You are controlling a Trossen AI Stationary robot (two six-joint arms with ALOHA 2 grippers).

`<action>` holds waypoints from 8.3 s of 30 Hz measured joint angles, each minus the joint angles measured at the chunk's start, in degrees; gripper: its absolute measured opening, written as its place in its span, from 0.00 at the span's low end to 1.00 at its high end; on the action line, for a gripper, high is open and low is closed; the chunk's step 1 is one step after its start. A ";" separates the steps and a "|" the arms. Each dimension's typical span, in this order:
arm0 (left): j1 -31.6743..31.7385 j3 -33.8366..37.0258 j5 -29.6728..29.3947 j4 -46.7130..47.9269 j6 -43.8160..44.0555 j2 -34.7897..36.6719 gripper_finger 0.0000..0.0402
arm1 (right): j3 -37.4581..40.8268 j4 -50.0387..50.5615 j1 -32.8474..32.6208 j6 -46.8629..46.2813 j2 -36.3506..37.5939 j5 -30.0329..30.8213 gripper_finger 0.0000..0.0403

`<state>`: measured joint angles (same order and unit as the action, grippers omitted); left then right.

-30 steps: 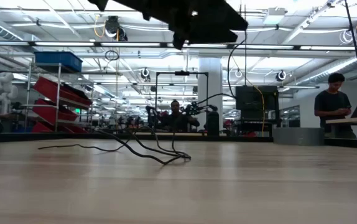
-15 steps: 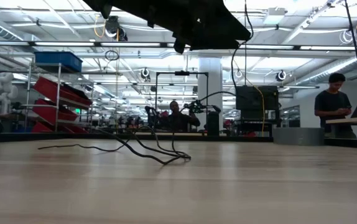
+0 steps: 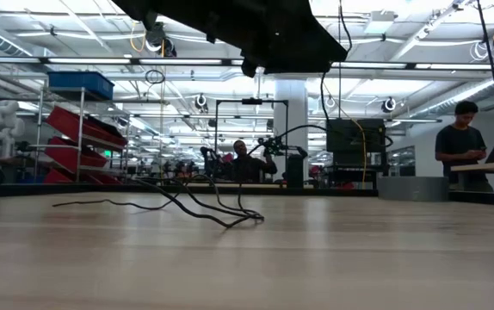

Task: Coil cords
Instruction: Coil the black wire onto the spool

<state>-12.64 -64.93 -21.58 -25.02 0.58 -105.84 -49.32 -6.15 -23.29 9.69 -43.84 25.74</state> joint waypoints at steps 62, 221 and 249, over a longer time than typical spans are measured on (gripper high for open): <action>-2.52 0.00 -10.95 31.48 2.03 19.47 0.00 | 0.00 2.24 -0.02 -2.44 -0.11 -0.10 0.00; -27.91 -16.17 -37.62 25.80 -2.61 12.72 0.42 | 0.00 -17.52 12.44 8.62 -19.67 10.73 0.00; -10.64 -16.13 -37.98 8.46 -10.38 6.42 0.42 | 0.00 -16.47 12.44 8.90 -19.79 10.56 0.00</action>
<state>-23.28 -81.06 -59.56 -16.56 -9.80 -99.42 -49.32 -22.62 -10.85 18.59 -63.63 36.29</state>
